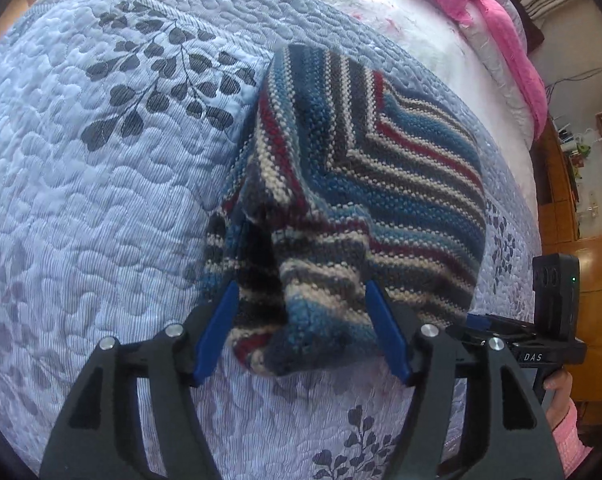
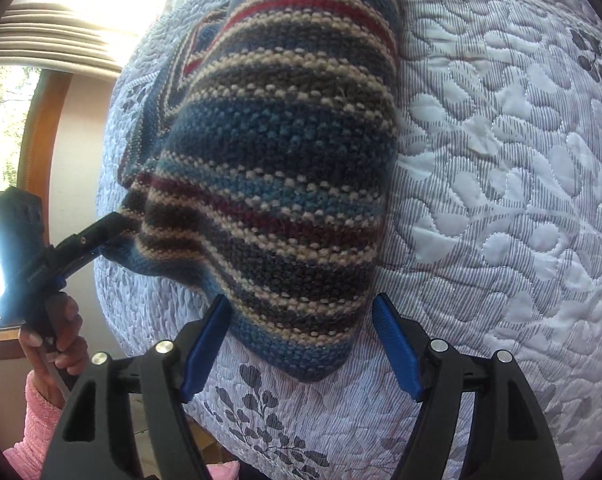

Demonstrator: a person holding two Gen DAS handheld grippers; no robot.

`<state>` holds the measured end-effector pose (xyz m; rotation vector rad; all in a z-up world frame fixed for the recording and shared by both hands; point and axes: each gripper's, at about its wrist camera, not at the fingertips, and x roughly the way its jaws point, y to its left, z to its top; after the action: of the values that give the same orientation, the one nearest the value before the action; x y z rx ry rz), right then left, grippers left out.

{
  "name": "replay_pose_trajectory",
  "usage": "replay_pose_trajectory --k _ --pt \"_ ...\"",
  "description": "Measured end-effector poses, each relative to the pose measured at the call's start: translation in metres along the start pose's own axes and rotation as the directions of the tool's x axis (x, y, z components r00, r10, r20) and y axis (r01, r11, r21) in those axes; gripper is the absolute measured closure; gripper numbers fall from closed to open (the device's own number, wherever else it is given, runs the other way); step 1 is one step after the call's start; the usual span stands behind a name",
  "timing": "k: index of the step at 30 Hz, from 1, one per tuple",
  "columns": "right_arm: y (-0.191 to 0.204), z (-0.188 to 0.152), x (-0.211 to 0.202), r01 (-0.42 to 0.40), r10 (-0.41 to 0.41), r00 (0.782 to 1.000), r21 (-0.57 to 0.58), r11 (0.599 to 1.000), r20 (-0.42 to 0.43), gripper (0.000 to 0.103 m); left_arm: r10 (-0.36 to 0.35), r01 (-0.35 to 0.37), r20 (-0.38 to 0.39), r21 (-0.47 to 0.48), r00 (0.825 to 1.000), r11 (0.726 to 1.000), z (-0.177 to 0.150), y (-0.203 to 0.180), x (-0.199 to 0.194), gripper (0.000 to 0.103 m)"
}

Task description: Fold small clothes

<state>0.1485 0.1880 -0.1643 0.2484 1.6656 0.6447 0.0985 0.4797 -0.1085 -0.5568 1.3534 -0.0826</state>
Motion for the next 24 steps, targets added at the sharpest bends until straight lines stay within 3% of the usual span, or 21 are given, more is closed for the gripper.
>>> replay_pose_trajectory --k 1,2,3,4,5,9,11,14,17,20,23,24 --pt "0.001 0.0 0.003 -0.003 0.003 1.0 -0.004 1.0 0.0 0.031 -0.007 0.006 -0.006 -0.017 1.0 1.0 -0.001 0.003 0.004 0.045" --pt "0.003 0.0 0.003 0.001 -0.001 1.0 -0.014 1.0 0.006 0.048 -0.019 0.018 -0.014 -0.028 1.0 0.999 0.0 0.006 0.008 0.055" --pt "0.006 -0.001 0.003 0.024 -0.024 1.0 -0.037 0.999 0.018 0.067 -0.052 0.05 -0.036 -0.04 0.998 0.998 0.001 0.008 0.013 0.079" --pt "0.011 -0.002 0.0 0.036 -0.033 0.999 -0.068 0.997 0.034 0.071 -0.092 0.088 -0.055 -0.063 0.994 0.994 0.002 0.01 0.017 0.089" --pt "0.014 -0.005 -0.005 0.036 -0.031 0.998 -0.093 0.995 0.052 0.077 -0.118 0.113 -0.059 -0.082 0.991 0.99 0.003 0.011 0.018 0.09" --pt "0.021 -0.014 -0.026 0.027 -0.011 0.995 -0.154 0.988 0.1 0.081 -0.068 0.067 -0.011 -0.055 0.998 0.996 0.006 0.012 0.007 0.091" --pt "0.017 -0.016 -0.025 0.04 -0.025 0.996 -0.165 0.985 0.089 0.081 -0.076 0.075 -0.014 -0.075 0.997 0.994 0.005 0.021 0.01 0.091" --pt "0.012 -0.014 -0.005 0.073 -0.066 0.997 -0.156 0.985 0.045 0.081 0.014 -0.014 -0.051 -0.014 0.999 1.0 -0.004 0.026 0.034 0.091" --pt "0.01 -0.016 0.009 0.141 -0.136 0.99 -0.197 0.97 0.038 0.081 0.041 -0.041 -0.05 0.001 0.998 0.999 -0.009 0.026 0.051 0.091" --pt "0.006 -0.015 0.008 0.122 -0.12 0.993 -0.187 0.975 0.022 0.079 0.066 -0.065 -0.054 0.02 0.996 0.998 -0.006 0.021 0.052 0.089" --pt "0.002 -0.01 -0.003 0.08 -0.081 0.997 -0.166 0.983 -0.001 0.064 0.044 -0.042 -0.065 0.028 0.997 0.999 0.0 0.015 0.04 0.079" --pt "0.0 -0.008 -0.01 0.05 -0.051 0.999 -0.155 0.987 -0.001 0.063 0.022 -0.02 -0.056 0.023 0.998 1.0 0.001 0.015 0.032 0.067"
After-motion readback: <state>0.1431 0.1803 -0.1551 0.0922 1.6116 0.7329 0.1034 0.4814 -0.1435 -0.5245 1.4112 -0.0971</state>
